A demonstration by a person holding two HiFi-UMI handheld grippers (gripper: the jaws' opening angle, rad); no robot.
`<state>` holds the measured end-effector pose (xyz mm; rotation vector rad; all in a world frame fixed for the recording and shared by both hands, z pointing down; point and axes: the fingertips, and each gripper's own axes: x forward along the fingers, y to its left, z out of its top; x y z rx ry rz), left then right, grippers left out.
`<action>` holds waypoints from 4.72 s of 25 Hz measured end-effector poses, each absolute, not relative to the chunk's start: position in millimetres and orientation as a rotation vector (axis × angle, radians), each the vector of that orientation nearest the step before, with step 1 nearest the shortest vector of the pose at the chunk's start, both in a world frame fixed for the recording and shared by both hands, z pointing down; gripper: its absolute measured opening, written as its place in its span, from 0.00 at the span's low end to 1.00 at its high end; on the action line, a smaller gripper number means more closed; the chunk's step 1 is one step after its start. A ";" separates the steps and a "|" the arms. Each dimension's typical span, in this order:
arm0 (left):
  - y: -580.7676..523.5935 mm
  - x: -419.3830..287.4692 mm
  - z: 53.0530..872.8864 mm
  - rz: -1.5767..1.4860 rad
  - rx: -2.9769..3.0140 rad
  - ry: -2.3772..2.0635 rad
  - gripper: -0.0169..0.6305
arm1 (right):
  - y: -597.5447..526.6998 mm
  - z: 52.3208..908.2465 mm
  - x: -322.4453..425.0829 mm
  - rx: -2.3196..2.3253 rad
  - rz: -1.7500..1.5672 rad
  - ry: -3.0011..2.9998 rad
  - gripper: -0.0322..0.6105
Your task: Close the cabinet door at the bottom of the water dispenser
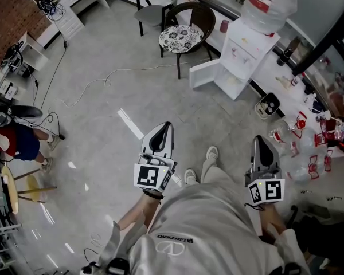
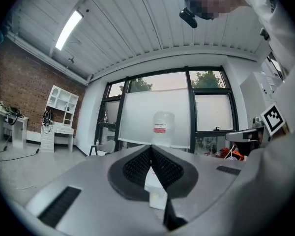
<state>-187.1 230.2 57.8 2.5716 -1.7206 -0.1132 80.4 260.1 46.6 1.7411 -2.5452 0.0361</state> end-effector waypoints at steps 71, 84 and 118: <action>-144.2 -199.4 74.0 0.011 2.610 -1.588 0.04 | -119.4 58.5 7.2 1.604 0.075 -2.600 0.08; -189.5 -176.0 145.3 0.016 2.699 -1.505 0.04 | -168.0 135.9 4.1 1.532 0.029 -2.630 0.08; -373.2 -129.3 748.8 0.055 2.916 -1.413 0.13 | -361.9 748.2 -80.3 1.383 0.069 -2.831 0.08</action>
